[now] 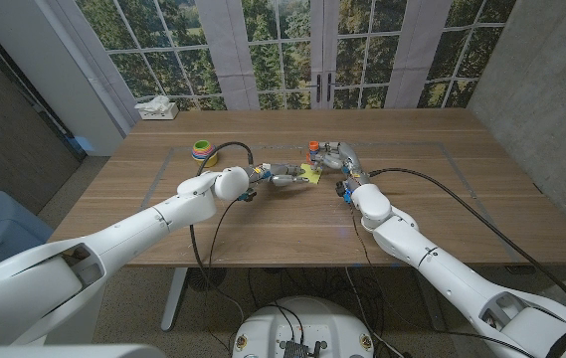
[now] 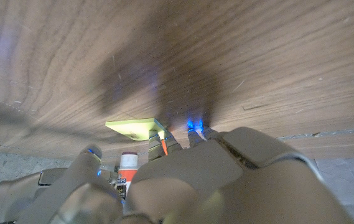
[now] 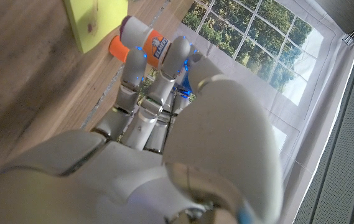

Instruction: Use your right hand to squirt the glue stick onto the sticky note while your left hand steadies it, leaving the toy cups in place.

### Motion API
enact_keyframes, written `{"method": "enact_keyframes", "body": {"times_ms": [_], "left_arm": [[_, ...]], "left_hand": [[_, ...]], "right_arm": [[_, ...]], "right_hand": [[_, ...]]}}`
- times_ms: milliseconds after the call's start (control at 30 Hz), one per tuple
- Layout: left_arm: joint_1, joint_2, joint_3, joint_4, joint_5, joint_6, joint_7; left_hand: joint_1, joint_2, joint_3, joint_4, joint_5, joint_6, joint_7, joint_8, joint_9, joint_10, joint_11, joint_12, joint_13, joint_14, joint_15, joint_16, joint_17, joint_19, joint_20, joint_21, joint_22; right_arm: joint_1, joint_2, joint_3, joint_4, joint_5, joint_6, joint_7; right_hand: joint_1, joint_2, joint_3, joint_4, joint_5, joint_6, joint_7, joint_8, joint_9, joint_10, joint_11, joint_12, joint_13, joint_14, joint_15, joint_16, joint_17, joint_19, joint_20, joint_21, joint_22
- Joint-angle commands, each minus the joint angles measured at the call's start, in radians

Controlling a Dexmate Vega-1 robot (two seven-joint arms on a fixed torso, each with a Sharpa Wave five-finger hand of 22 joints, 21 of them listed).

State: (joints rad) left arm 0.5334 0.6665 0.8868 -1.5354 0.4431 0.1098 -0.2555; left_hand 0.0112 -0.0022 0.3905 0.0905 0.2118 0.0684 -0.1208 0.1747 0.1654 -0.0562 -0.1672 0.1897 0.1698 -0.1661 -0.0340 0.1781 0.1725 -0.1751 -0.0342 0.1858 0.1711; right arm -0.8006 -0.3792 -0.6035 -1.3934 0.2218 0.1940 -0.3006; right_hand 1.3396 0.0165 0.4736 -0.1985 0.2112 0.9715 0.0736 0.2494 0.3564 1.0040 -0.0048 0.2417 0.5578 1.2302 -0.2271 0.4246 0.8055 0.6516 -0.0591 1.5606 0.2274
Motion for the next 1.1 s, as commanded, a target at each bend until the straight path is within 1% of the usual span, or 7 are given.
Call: {"method": "enact_keyframes", "body": {"times_ms": [33,167,333,433,633,833,1100], "left_arm": [[0.006,0.003,-0.006,-0.006,0.000,0.004,0.009],[0.006,0.003,-0.007,-0.006,0.004,0.001,0.017],[0.011,0.003,-0.015,-0.001,-0.007,-0.012,0.033],[0.022,0.005,-0.025,-0.005,-0.005,-0.020,0.067],[0.052,0.004,-0.054,-0.009,-0.023,-0.039,0.139],[0.077,0.001,-0.081,0.005,-0.059,-0.086,0.196],[0.098,-0.006,-0.111,0.024,-0.127,-0.137,0.221]], "left_hand": [[0.008,0.005,-0.001,-0.003,0.006,0.014,-0.001,0.009,0.005,0.010,-0.005,0.005,0.004,-0.084,-0.015,0.006,0.000,-0.229,-0.004,0.004,0.001],[0.008,0.005,-0.002,-0.004,0.005,0.013,-0.002,0.009,0.005,0.008,0.001,0.004,0.004,-0.083,-0.014,0.006,0.000,-0.229,-0.004,0.004,0.001],[0.009,0.008,-0.003,-0.006,0.005,-0.010,-0.002,0.000,0.005,-0.010,0.024,-0.003,0.005,-0.091,-0.013,0.003,0.000,-0.232,-0.005,0.003,0.002],[0.009,0.010,-0.004,-0.008,0.005,-0.024,-0.019,-0.002,0.005,-0.026,0.043,-0.007,0.005,-0.091,-0.007,0.004,0.000,-0.234,-0.004,0.003,0.002],[0.010,0.015,-0.004,-0.010,0.005,-0.038,-0.042,-0.003,0.005,-0.035,0.054,-0.007,0.005,-0.079,-0.001,0.007,0.001,-0.232,0.000,0.004,0.002],[0.013,0.027,-0.003,-0.016,0.004,-0.128,-0.071,-0.014,0.006,-0.085,0.058,-0.013,0.006,-0.089,-0.001,0.002,0.001,-0.236,0.000,0.003,0.002],[0.012,0.039,-0.004,-0.024,0.003,-0.240,-0.086,-0.010,0.007,-0.190,0.065,-0.017,0.008,-0.155,-0.001,-0.007,0.003,-0.263,-0.002,-0.001,0.003]], "right_arm": [[-0.006,0.004,0.009,0.006,-0.005,0.025,-0.007],[-0.006,0.006,0.011,0.008,-0.004,0.027,-0.008],[-0.006,0.011,0.014,0.018,-0.003,0.035,-0.011],[-0.006,0.013,0.015,0.020,-0.007,0.039,-0.017],[-0.008,0.014,0.019,0.018,-0.011,0.039,-0.028],[-0.011,0.016,0.023,0.014,-0.014,0.041,-0.040],[-0.017,0.011,0.027,-0.001,-0.022,0.038,-0.053]], "right_hand": [[0.005,0.050,0.031,0.025,0.007,0.024,-0.001,0.005,-0.002,0.039,-0.001,0.003,0.193,0.000,-0.005,-0.003,0.005,0.015,-0.146,0.000,-0.003],[0.004,0.050,0.031,0.026,0.009,0.025,0.001,0.002,-0.004,0.040,-0.002,0.002,0.193,0.004,-0.004,-0.005,0.003,0.016,-0.147,-0.001,-0.007],[0.003,0.050,0.032,0.027,0.010,0.028,-0.001,0.000,-0.006,0.045,-0.001,0.003,0.194,0.006,-0.004,-0.006,0.003,0.017,-0.148,-0.002,-0.010],[0.003,0.042,0.029,0.025,0.011,0.039,-0.007,0.001,-0.008,0.055,-0.011,0.008,0.198,0.015,-0.006,-0.002,0.008,0.021,-0.147,-0.002,-0.013],[-0.001,0.024,0.016,0.025,0.010,0.078,-0.023,0.008,-0.014,0.091,-0.033,0.018,0.200,0.042,-0.006,0.002,0.003,0.037,-0.145,0.000,-0.020],[-0.002,0.015,0.010,0.026,0.005,0.099,-0.027,0.011,-0.019,0.119,-0.038,0.025,0.201,0.069,-0.005,0.009,0.001,0.046,-0.145,-0.002,-0.026],[0.002,0.001,0.009,0.022,-0.005,0.129,-0.039,0.018,-0.025,0.137,-0.047,0.029,0.208,0.085,-0.005,0.008,-0.003,0.055,-0.142,-0.006,-0.032]]}}
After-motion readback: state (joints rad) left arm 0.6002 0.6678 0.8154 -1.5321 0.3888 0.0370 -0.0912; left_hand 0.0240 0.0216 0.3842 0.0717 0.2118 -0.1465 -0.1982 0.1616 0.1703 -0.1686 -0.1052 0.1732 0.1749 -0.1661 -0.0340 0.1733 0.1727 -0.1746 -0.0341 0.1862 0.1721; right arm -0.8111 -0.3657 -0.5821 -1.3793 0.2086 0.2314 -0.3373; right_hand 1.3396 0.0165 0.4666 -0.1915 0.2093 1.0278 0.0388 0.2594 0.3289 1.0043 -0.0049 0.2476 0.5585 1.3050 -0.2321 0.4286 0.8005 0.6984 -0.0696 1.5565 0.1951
